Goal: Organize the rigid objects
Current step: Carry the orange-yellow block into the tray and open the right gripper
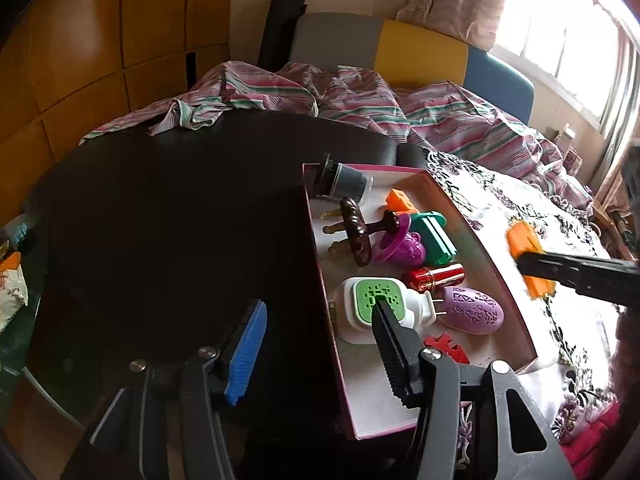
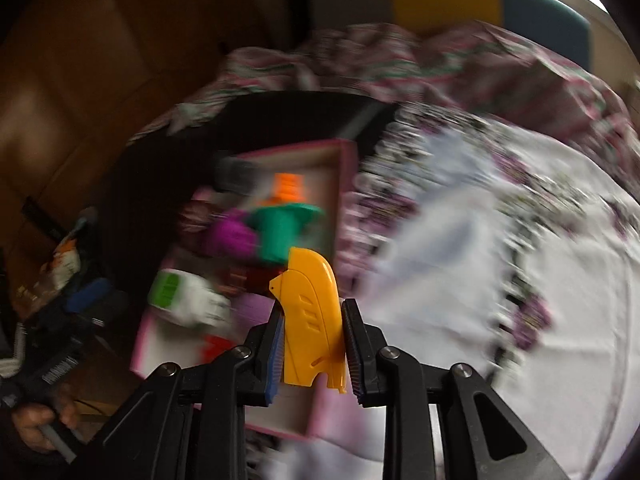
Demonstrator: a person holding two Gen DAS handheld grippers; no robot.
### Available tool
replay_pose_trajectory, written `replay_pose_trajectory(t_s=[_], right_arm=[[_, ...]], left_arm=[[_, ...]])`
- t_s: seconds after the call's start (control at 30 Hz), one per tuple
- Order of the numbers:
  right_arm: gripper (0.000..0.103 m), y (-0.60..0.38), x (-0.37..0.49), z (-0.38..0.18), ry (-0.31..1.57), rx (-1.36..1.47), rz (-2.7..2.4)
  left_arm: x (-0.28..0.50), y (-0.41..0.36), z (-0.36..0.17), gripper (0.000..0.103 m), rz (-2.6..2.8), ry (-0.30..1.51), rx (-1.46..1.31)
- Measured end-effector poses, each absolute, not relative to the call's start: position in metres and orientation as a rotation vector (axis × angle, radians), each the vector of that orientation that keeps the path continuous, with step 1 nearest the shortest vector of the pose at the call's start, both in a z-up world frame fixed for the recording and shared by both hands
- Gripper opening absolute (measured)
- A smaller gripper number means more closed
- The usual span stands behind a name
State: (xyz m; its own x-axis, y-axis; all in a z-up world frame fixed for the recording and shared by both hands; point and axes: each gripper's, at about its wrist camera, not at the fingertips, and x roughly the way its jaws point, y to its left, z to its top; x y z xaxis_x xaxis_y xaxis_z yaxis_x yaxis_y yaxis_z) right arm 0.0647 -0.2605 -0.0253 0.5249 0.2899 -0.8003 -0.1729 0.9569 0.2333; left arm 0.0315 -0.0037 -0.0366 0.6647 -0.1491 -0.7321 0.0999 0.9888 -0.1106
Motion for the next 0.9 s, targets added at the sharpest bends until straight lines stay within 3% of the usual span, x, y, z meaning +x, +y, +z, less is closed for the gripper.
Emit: replay_pose_trajectory(t_s=[0.3, 0.47, 0.7, 0.9], right_arm=[[0.026, -0.189, 0.090, -0.029, 0.987, 0.102, 0.405], [0.026, -0.177, 0.104, -0.053, 1.044, 0.057, 0.354], [0.028, -0.181, 0.105, -0.062, 1.051, 0.084, 0.327], [0.037, -0.194, 0.097, -0.057, 1.025, 0.156, 0.309]], left_arm=[[0.031, 0.004, -0.040, 0.060, -0.120, 0.839, -0.067], [0.031, 0.006, -0.040, 0.073, -0.102, 0.840, -0.069], [0.032, 0.006, -0.041, 0.078, -0.087, 0.849, -0.073], [0.029, 0.002, -0.035, 0.096, -0.095, 0.833, -0.060]])
